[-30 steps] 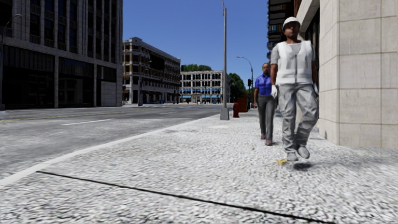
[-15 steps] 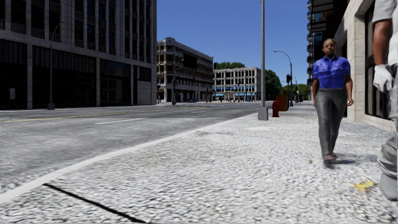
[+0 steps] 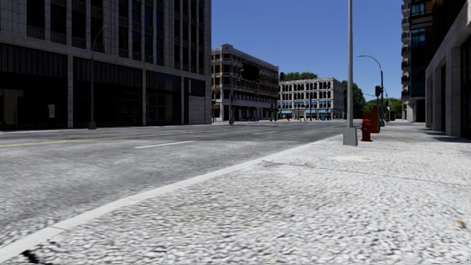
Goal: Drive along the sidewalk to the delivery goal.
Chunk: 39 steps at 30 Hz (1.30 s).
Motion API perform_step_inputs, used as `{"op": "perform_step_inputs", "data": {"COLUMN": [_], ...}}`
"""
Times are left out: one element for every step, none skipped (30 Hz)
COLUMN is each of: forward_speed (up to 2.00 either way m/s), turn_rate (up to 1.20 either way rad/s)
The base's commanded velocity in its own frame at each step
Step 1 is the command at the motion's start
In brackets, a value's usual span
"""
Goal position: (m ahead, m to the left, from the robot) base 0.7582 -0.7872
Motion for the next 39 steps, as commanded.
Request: {"op": "perform_step_inputs", "data": {"forward_speed": [1.24, 1.24, 1.24, 1.24, 1.24, 1.23, 1.22, 1.18, 1.16, 1.16, 1.13, 1.09, 1.04, 0.97, 0.86, 0.72, 0.28, 0.0, 0.0, 0.0, 0.0, 0.0, 0.0, 0.0, 0.0, 0.0, 0.0, 0.0, 0.0, 0.0, 0.0, 0.0, 0.0, 0.0, 0.0, 0.0, 0.0, 0.0, 0.0], "turn_rate": [0.0, 0.0, 0.0, 0.0, 0.0, 0.0, 0.0, 0.0, -0.05, -0.05, -0.14, -0.21, -0.24, -0.32, -0.35, 0.0, 0.0, 0.0, 0.0, 0.0, 0.0, 0.0, 0.0, 0.0, 0.0, 0.0, 0.0, 0.0, 0.0, 0.0, 0.0, 0.0, 0.0, 0.0, 0.0, 0.0, 0.0, 0.0, 0.0]}}
